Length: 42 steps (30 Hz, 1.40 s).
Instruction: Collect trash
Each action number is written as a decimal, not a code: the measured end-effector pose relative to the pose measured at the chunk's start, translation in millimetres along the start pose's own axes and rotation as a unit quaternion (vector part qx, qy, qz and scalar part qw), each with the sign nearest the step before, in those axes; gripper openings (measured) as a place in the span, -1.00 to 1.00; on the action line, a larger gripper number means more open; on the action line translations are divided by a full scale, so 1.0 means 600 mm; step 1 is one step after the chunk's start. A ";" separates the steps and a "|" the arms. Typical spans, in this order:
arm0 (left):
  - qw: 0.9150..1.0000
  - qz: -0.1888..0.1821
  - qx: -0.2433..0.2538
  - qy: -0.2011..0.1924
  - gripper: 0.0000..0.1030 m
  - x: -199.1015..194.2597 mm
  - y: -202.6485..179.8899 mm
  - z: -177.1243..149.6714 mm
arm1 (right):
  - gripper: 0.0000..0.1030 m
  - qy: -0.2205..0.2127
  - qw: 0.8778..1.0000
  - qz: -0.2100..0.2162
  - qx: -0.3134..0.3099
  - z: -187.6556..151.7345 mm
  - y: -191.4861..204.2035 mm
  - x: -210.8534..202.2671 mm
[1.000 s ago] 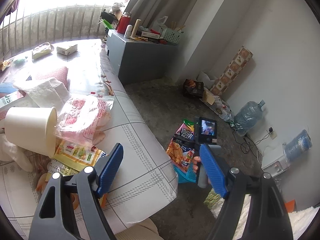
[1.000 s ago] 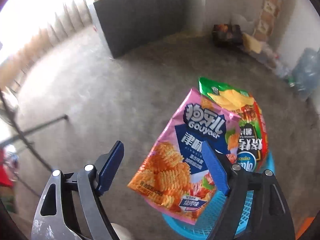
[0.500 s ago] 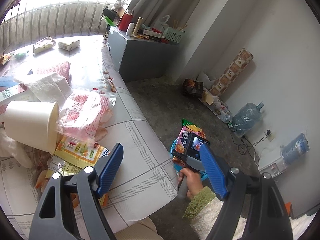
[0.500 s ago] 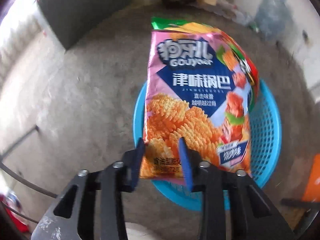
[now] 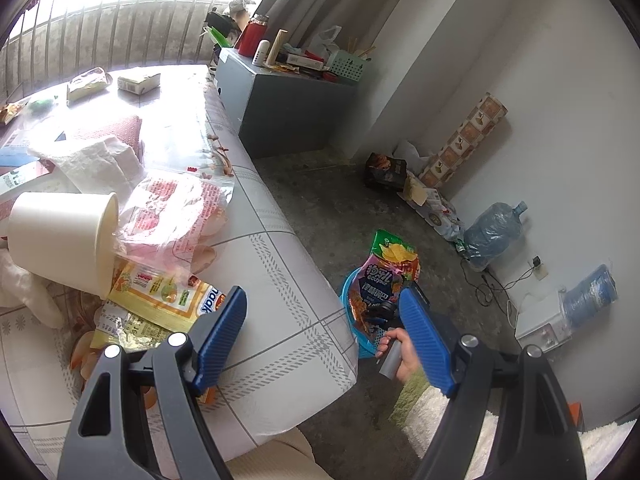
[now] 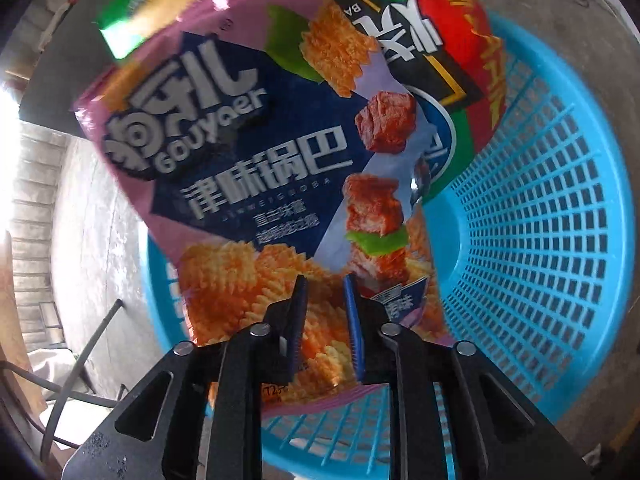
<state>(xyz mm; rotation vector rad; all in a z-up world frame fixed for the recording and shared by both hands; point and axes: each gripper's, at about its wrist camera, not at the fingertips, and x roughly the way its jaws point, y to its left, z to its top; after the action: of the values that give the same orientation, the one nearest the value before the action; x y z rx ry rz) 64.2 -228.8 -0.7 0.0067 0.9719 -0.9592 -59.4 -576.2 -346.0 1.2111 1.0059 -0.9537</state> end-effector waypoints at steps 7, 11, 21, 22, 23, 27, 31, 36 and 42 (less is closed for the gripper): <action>1.000 0.004 0.000 0.007 0.49 0.010 -0.001 0.002 | -0.03 0.055 0.998 -0.032 -0.007 0.046 -0.012 0.051; 1.000 0.005 -0.001 0.009 0.49 0.014 -0.003 0.002 | 0.20 0.106 0.988 -0.103 -0.035 0.060 -0.013 0.094; 1.000 0.006 0.000 0.011 0.49 0.012 -0.006 -0.001 | 0.43 0.065 0.979 -0.160 -0.111 0.005 -0.016 0.025; 1.000 0.005 0.001 0.011 0.49 0.012 -0.006 -0.002 | 0.43 0.053 0.979 -0.157 -0.119 0.004 -0.018 0.009; 1.000 0.005 0.001 0.011 0.49 0.013 -0.005 -0.002 | 0.43 0.039 0.980 -0.153 -0.125 -0.002 -0.019 -0.007; 1.000 0.004 0.001 0.011 0.49 0.013 -0.005 -0.002 | 0.43 -0.020 0.985 -0.101 -0.138 -0.036 -0.025 -0.086; 1.000 0.003 0.002 0.008 0.49 0.010 -0.006 -0.002 | 0.43 -0.065 0.990 -0.006 -0.123 -0.052 -0.030 -0.172; 1.000 0.002 0.002 0.008 0.50 0.007 -0.007 -0.006 | 0.28 -0.134 0.985 0.085 -0.062 -0.053 -0.065 -0.251; 1.000 0.001 0.005 0.005 0.50 0.002 -0.010 -0.010 | 0.05 -0.128 0.984 0.117 -0.032 -0.037 -0.059 -0.288</action>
<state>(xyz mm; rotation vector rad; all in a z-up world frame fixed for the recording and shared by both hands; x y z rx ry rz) 56.2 -230.7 -3.0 0.0208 0.9770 -0.9631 -144.2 -550.6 -191.8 1.0937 0.6707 -0.8588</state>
